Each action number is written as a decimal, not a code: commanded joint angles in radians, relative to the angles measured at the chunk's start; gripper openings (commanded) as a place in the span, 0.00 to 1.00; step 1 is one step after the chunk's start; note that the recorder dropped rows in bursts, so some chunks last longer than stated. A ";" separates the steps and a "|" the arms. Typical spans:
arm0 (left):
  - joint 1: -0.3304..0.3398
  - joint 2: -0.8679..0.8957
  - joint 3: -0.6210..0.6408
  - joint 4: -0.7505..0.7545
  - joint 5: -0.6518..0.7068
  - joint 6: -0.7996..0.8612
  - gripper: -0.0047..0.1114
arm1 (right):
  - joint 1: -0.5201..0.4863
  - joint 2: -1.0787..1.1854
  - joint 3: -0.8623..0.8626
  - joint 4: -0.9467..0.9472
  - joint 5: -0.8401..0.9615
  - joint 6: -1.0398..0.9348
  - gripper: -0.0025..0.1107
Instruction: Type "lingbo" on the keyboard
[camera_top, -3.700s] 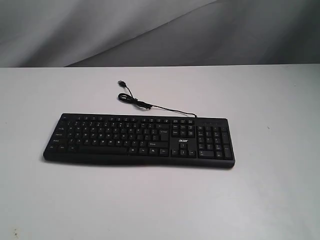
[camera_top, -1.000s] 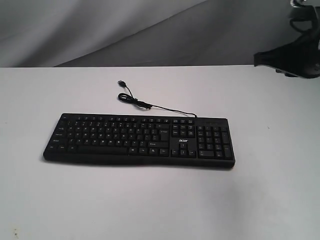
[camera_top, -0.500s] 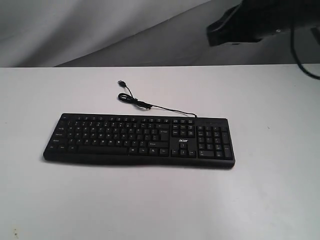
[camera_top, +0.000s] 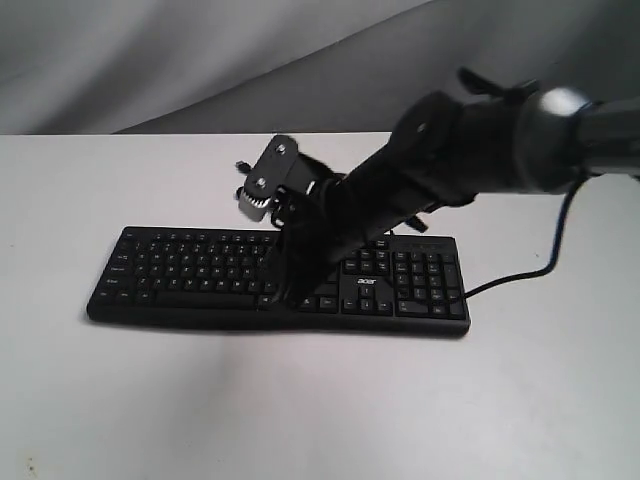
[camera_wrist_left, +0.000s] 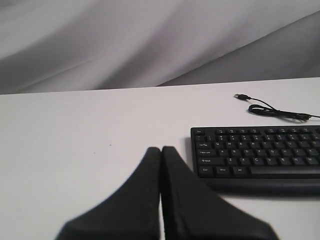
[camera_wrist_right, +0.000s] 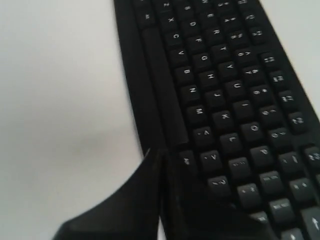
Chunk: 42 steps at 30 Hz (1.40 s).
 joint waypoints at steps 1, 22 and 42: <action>0.001 -0.004 0.005 -0.004 -0.007 -0.002 0.04 | 0.016 0.095 -0.107 -0.030 -0.007 0.052 0.02; 0.001 -0.004 0.005 -0.004 -0.007 -0.002 0.04 | 0.016 0.325 -0.403 -0.404 0.073 0.403 0.02; 0.001 -0.004 0.005 -0.004 -0.007 -0.002 0.04 | 0.016 0.308 -0.403 -0.367 0.110 0.327 0.02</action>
